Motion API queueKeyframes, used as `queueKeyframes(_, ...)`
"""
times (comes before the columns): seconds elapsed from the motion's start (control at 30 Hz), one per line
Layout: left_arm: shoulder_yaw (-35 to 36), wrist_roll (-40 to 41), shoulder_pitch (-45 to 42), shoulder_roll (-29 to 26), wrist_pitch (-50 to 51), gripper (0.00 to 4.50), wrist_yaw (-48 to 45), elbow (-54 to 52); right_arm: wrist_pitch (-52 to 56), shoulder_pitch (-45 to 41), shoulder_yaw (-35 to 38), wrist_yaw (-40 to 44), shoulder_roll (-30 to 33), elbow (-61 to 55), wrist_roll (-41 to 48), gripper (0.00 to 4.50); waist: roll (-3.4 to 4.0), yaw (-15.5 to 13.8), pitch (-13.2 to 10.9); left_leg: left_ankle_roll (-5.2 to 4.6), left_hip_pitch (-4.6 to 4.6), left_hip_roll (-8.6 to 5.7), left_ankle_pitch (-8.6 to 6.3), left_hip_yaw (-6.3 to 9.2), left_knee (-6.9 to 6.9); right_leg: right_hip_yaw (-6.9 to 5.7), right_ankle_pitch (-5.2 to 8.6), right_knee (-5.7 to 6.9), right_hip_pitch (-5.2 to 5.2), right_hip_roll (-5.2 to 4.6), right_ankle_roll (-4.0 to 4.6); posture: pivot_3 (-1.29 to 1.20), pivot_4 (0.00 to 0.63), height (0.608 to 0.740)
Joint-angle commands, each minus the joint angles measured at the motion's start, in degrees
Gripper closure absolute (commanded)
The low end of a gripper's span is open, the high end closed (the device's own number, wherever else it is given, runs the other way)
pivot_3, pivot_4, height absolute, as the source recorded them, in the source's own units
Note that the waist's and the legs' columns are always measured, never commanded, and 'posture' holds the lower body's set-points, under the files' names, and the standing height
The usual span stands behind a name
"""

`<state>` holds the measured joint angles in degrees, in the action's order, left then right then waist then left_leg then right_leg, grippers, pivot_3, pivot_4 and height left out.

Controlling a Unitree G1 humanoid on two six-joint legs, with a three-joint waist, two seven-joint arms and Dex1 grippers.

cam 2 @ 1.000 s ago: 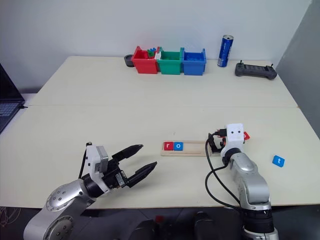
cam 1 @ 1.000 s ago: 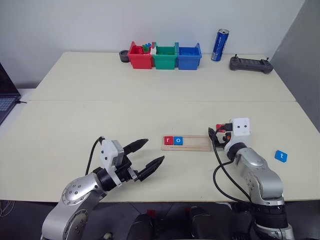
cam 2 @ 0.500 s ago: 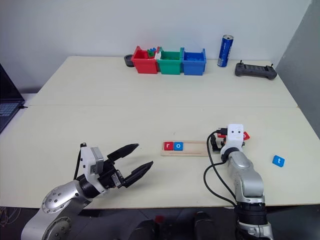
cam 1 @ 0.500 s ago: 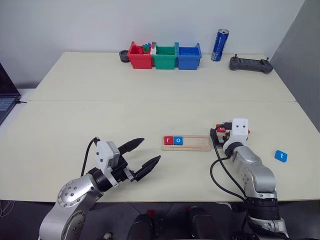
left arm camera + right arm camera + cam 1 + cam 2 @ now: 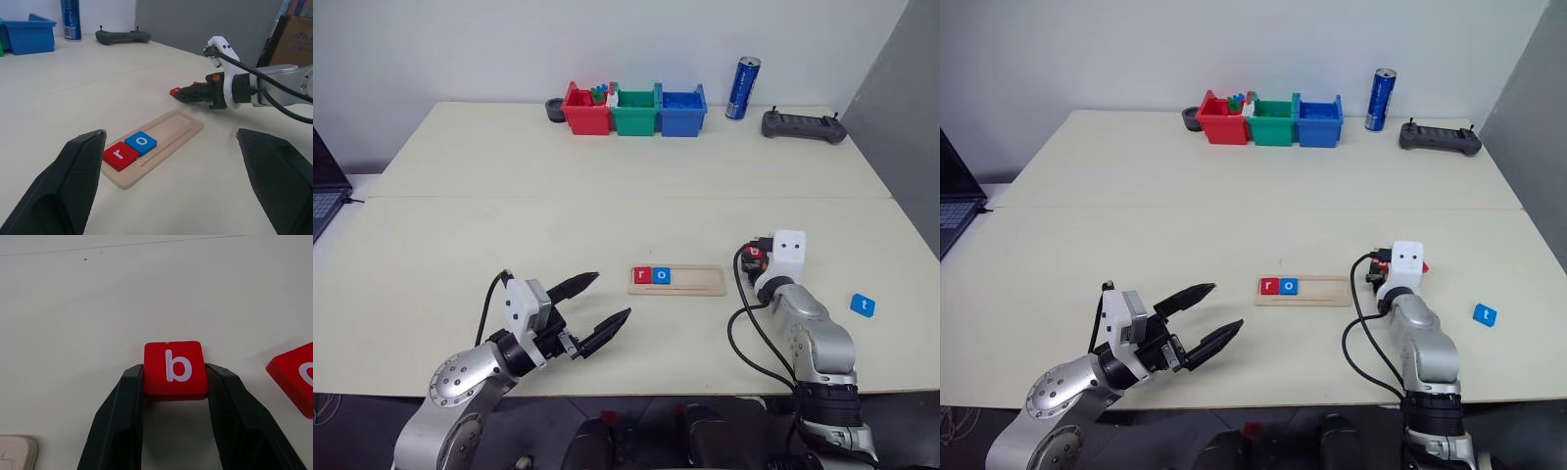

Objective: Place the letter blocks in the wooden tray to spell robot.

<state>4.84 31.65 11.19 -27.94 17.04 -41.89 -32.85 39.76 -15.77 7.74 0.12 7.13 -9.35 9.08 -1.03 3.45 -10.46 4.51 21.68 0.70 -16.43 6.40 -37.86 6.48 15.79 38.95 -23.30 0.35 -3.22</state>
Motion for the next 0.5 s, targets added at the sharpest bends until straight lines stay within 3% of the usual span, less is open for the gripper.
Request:
queueKeyframes(0.03, 0.1, 0.2, -0.3, -0.2, -0.8, 0.0, -0.2, -0.6, 2.5, 2.5, 0.8, 1.4, 1.3, -6.8, 1.4, 3.05, 0.0, 0.0, 0.0, 0.0, 0.01, 0.0, 0.0, 0.0, 0.0, 0.0, 0.0, -0.01, 0.0, 0.0, 0.0, 0.0, 0.15, 0.74)
queueKeyframes(0.5, 0.5, 1.7, -0.9, -1.2, -0.2, 0.0, -2.2, 0.4, 20.2, 17.6, 1.5, 3.2, 4.5, -32.4, 6.7, 3.05, 0.01, -0.1, 0.0, 0.0, 0.02, 0.02, 0.0, -0.01, 0.01, 0.02, 0.18, -0.04, -0.01, 0.01, -0.24, 0.0, 0.15, 0.74)
